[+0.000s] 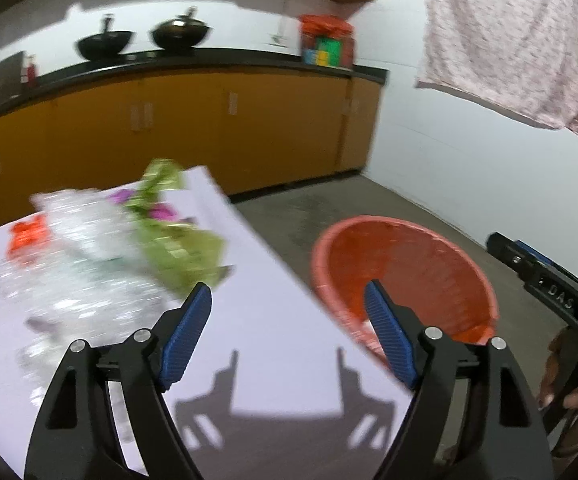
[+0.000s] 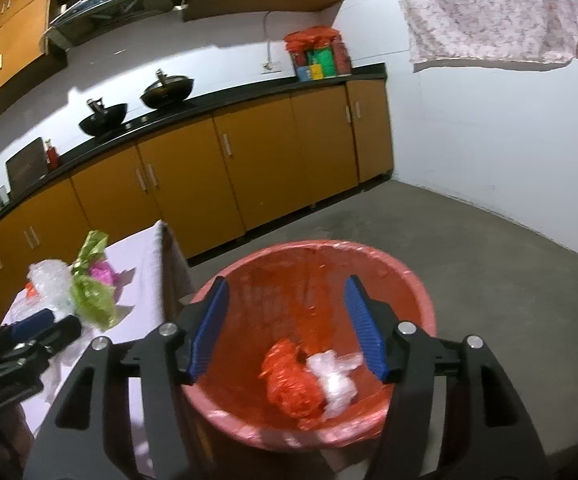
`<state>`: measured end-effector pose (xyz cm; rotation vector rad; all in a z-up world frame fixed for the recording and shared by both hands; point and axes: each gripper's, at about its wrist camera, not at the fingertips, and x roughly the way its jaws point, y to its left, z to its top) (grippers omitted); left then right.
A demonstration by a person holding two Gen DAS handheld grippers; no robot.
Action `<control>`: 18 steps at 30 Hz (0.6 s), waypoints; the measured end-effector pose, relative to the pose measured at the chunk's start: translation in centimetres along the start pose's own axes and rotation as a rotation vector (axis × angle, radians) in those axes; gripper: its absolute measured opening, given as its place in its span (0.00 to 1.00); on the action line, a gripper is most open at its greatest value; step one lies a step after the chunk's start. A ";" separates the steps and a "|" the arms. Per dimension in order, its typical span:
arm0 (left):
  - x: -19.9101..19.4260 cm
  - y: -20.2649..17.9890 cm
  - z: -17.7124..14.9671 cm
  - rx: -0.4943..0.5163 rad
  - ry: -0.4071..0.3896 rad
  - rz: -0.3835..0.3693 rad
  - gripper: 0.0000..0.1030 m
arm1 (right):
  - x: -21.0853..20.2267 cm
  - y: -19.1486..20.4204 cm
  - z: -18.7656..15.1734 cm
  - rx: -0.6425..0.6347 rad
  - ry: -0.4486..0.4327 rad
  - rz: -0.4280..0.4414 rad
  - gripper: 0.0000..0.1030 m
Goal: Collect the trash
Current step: 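Move the left tool to the table and grasp a clear plastic bag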
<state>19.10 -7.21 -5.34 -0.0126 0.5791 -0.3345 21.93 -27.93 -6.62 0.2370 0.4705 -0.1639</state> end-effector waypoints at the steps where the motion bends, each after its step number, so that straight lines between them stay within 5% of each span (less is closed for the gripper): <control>1: -0.5 0.9 -0.2 -0.012 -0.004 0.023 0.76 | 0.0 0.5 -0.2 -0.008 0.005 0.010 0.59; 10: -3.5 10.6 -3.4 -0.147 0.033 0.299 0.77 | -0.2 4.7 -1.9 -0.053 0.054 0.087 0.60; 18: -1.8 14.5 -4.6 -0.222 0.103 0.318 0.67 | -0.4 8.2 -2.7 -0.116 0.079 0.127 0.60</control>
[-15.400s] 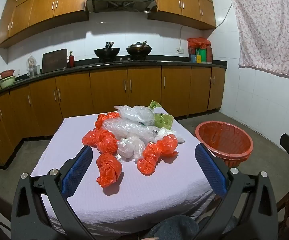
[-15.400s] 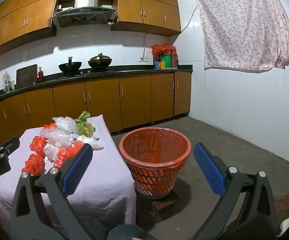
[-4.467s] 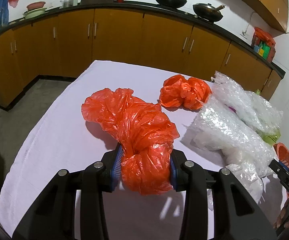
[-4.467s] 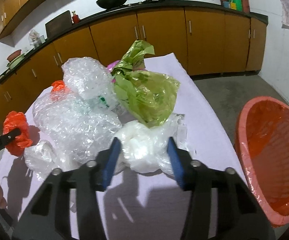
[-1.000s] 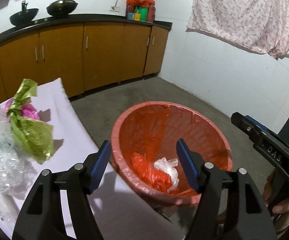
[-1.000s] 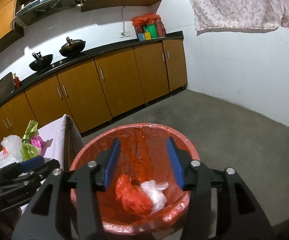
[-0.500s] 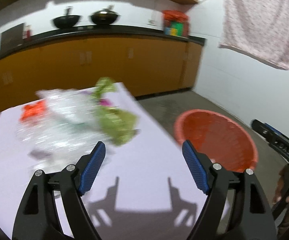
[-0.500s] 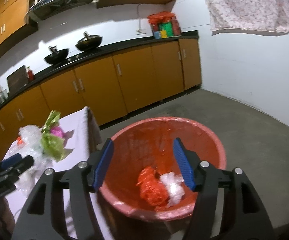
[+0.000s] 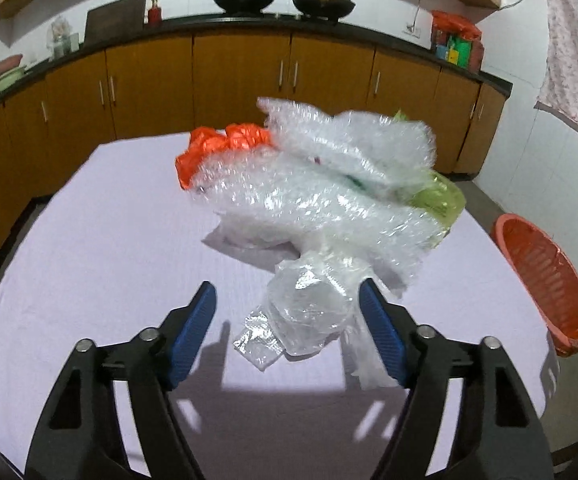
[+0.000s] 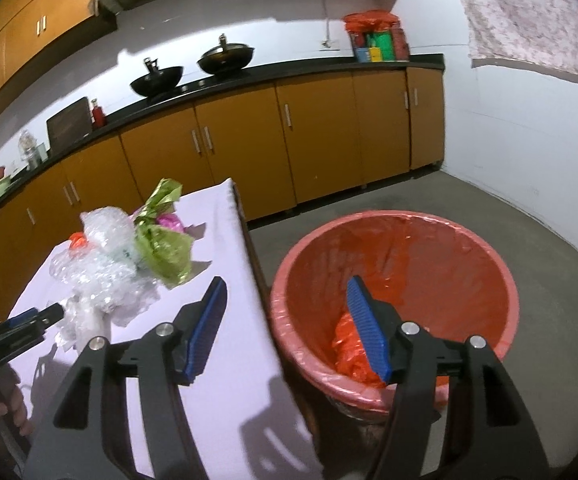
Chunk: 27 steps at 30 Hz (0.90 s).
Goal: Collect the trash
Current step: 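Move the left tool to the table and grasp a clear plastic bag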
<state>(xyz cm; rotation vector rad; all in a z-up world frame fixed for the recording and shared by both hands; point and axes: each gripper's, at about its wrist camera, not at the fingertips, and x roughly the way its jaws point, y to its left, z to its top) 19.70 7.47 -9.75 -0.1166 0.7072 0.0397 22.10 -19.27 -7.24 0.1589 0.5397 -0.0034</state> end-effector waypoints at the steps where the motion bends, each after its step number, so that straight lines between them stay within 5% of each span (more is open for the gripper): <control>1: 0.3 -0.3 0.1 -0.001 0.009 -0.003 0.64 | 0.0 0.2 0.0 -0.007 0.001 0.002 0.60; 4: 0.9 -0.2 -0.1 -0.007 0.028 -0.020 0.55 | 0.0 0.8 0.1 -0.023 0.006 0.008 0.60; 7: 1.2 -0.1 -0.1 -0.015 0.046 -0.040 0.35 | 0.1 1.4 0.3 -0.036 0.010 0.016 0.60; 13: 0.4 1.3 -0.7 -0.034 0.031 -0.045 0.20 | 0.4 3.4 0.4 -0.068 0.020 0.048 0.60; 27: -2.6 11.0 -1.2 -0.188 -0.019 0.124 0.18 | 3.3 11.2 -0.2 -0.147 0.096 0.237 0.55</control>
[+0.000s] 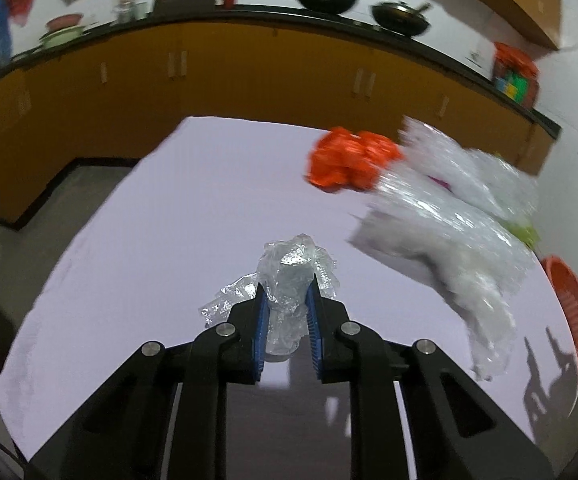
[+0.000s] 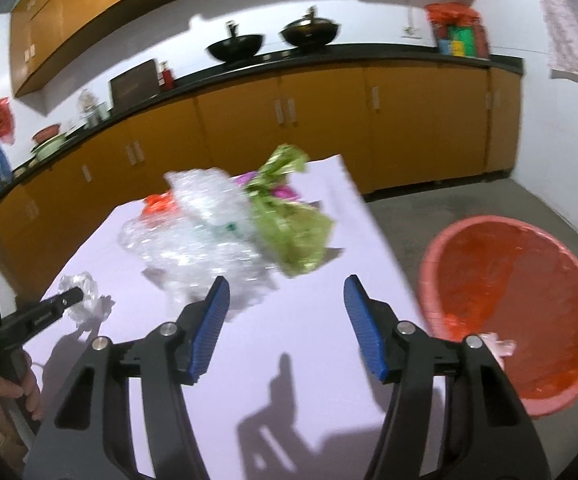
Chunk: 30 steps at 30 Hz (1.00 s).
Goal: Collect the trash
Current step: 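Move the left tool to the table and grasp a clear plastic bag, then hold the clear bag in the left tool while the right tool grasps bubble wrap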
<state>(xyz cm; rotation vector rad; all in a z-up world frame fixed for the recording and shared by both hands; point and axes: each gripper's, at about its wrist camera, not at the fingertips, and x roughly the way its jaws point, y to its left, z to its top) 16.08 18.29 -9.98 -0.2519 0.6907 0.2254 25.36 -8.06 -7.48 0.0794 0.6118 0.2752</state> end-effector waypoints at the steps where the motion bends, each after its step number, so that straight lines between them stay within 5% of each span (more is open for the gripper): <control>1: -0.1 0.4 0.1 -0.009 -0.003 0.006 0.18 | 0.3 0.6 0.0 -0.011 0.003 0.008 0.55; 23: 0.6 3.5 1.5 -0.051 -0.025 0.013 0.18 | 9.4 4.3 6.9 -0.059 -0.006 -0.003 0.54; 25: 0.6 3.4 1.6 -0.052 -0.025 0.010 0.18 | 10.2 4.4 6.8 -0.072 0.030 0.001 0.24; 26: 0.6 3.3 1.6 -0.051 -0.026 0.009 0.18 | 10.4 4.4 6.7 -0.076 0.036 -0.001 0.18; 30: 0.7 2.9 1.5 -0.044 -0.025 0.002 0.18 | 9.3 4.6 6.2 -0.084 0.018 0.022 0.11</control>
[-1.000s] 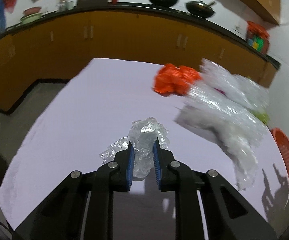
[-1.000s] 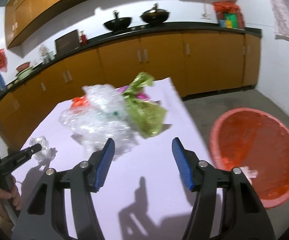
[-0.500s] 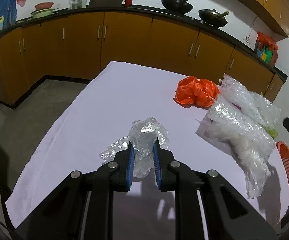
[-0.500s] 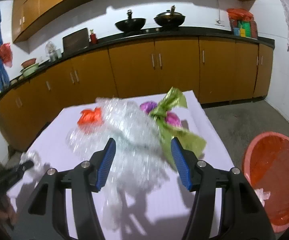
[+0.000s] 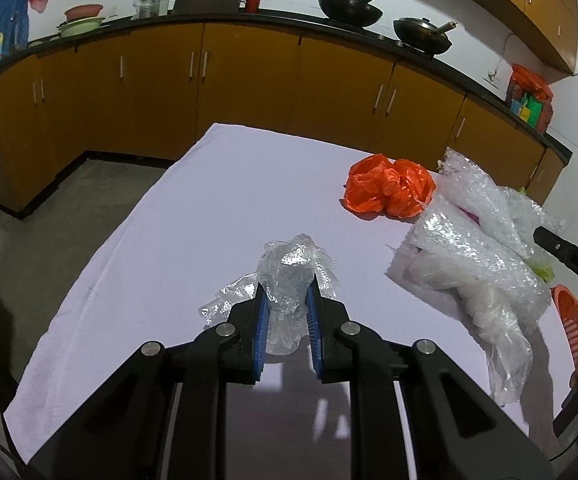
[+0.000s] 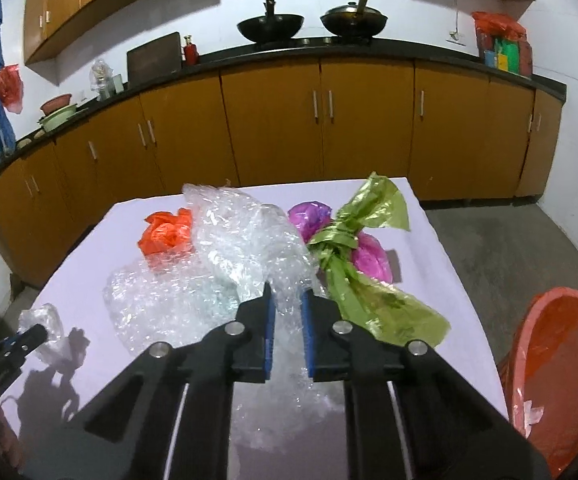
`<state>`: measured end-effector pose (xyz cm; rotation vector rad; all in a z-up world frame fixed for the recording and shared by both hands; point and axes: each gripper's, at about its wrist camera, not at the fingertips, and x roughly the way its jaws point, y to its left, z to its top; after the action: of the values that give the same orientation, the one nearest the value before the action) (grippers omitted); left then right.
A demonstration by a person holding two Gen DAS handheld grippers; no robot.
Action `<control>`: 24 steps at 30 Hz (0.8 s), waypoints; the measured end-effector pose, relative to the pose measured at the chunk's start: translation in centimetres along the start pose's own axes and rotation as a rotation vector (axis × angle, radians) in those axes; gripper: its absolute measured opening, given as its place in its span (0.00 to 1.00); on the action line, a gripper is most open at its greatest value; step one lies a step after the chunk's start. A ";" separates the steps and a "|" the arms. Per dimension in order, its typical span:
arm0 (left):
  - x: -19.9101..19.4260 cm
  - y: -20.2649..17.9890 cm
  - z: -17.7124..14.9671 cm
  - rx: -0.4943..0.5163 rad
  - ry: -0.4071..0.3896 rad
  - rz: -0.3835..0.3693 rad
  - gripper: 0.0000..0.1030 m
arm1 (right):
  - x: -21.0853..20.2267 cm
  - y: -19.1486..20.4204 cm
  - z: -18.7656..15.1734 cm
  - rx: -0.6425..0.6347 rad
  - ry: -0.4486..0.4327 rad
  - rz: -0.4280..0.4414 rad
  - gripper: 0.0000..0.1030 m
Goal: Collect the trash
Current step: 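Hold the clear bag in the left tool while the right tool grasps bubble wrap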
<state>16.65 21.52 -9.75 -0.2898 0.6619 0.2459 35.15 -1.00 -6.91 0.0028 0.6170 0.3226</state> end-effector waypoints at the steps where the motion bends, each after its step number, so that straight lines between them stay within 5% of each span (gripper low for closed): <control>1: 0.0 -0.1 0.0 0.001 0.000 -0.002 0.18 | -0.4 0.1 -0.1 0.000 -0.007 0.009 0.10; 13: -1.9 -1.8 0.8 0.017 -0.037 -0.055 0.18 | -7.9 0.1 0.3 0.043 -0.130 0.131 0.09; 24: -4.2 -8.2 1.2 0.099 -0.070 -0.195 0.18 | -13.4 -5.2 -0.5 0.128 -0.216 -0.013 0.09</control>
<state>16.70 13.77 -4.67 -0.2476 0.5702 0.0358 26.18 -9.94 -0.22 0.1542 0.4224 0.2660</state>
